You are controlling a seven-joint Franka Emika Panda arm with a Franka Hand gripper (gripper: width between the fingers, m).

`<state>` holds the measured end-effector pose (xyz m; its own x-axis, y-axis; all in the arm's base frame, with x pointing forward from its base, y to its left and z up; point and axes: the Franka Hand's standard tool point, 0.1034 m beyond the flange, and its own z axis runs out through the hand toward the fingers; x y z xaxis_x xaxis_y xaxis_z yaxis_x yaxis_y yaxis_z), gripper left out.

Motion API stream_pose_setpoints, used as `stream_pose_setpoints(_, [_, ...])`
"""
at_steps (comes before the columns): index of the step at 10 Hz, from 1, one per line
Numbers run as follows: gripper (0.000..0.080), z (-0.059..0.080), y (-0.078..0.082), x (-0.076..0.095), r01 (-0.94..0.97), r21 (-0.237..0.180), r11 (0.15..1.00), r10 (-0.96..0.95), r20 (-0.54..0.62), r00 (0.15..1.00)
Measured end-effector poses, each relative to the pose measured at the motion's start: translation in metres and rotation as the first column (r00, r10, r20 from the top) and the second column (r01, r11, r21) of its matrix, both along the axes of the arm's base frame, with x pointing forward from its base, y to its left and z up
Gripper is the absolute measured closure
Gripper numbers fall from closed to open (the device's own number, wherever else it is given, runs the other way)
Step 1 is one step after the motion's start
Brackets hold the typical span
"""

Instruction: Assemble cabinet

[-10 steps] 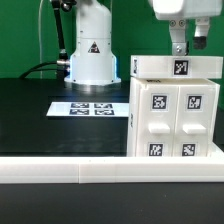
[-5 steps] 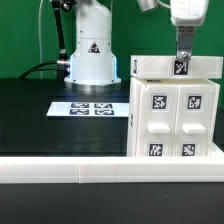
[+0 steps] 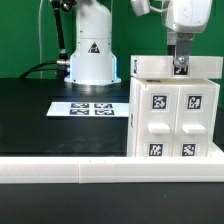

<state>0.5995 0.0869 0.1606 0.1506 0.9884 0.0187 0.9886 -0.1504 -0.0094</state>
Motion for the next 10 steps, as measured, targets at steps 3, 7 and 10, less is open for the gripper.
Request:
stream_pose_setpoints(3, [0.0049, -0.0001, -0.0026, 0.0003, 0.009, 0.0, 1.0, -0.009, 0.0, 1.0])
stream_pose_setpoints(7, [0.0243, -0.0001, -0.0036, 0.0005, 0.012, 0.0, 1.0, -0.012, 0.0, 1.0])
stream_pose_setpoints(10, [0.0243, -0.0001, -0.0038, 0.0005, 0.095, 0.0, 0.995, -0.095, -0.002, 0.995])
